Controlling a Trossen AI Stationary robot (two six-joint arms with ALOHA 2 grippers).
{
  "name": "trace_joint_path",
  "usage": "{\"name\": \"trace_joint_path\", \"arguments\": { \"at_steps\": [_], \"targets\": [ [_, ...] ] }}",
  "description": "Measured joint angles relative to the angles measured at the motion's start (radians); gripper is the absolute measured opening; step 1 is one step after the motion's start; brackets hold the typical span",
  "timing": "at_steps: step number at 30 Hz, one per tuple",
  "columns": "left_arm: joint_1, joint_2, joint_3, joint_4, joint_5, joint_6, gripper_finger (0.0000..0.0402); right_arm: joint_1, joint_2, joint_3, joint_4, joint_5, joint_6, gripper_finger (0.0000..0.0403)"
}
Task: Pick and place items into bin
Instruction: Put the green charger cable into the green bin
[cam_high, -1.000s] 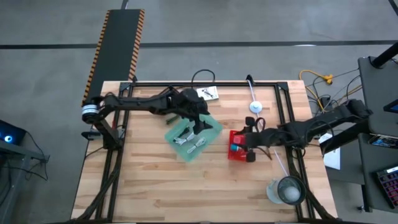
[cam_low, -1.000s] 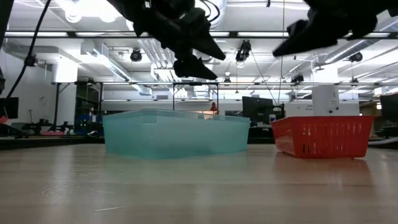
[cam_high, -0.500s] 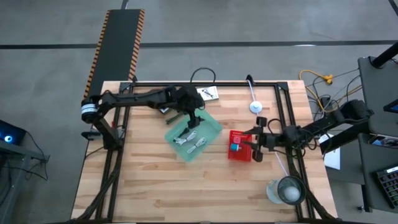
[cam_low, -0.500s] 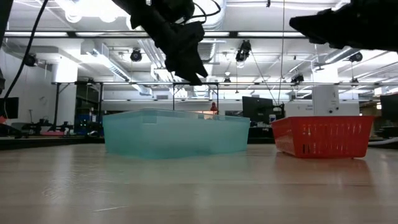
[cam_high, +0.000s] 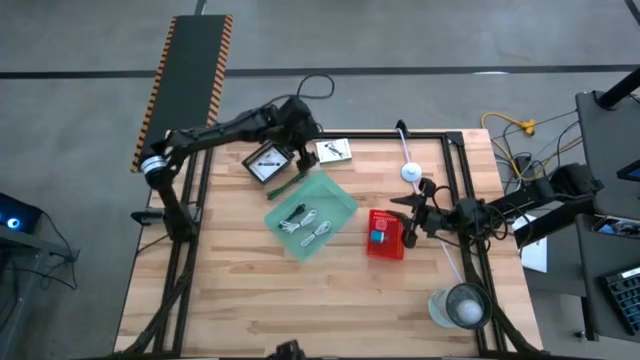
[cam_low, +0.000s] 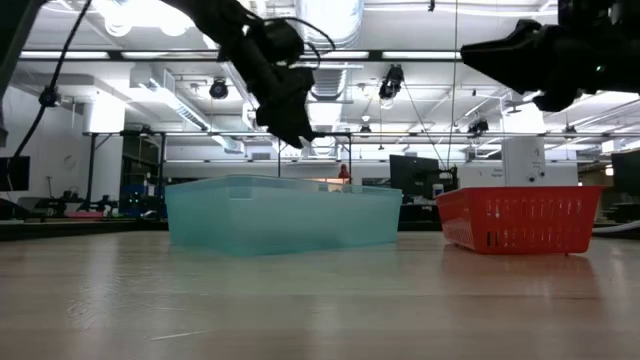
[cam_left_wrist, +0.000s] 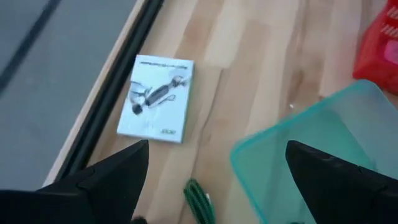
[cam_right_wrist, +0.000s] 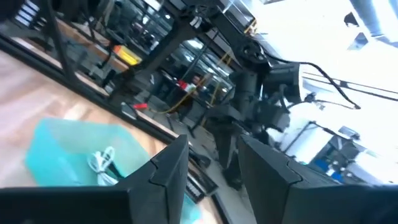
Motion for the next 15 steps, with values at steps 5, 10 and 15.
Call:
{"name": "trace_joint_path", "arguments": {
  "at_steps": [5,10,15],
  "targets": [
    [0.049,0.115,0.129,-0.1,0.008,0.025,0.0344,-0.039,-0.001,0.001,0.003,0.0,-0.057,0.0121],
    [0.064,0.247,0.321,-0.216,0.007,0.076,0.0337,-0.073,0.0,0.001,0.003,0.0,-0.08,0.0114],
    [0.073,0.393,0.529,-0.336,0.003,0.112,0.0336,-0.104,0.0,0.002,0.003,-0.004,-0.095,0.0108]
  ]
}}
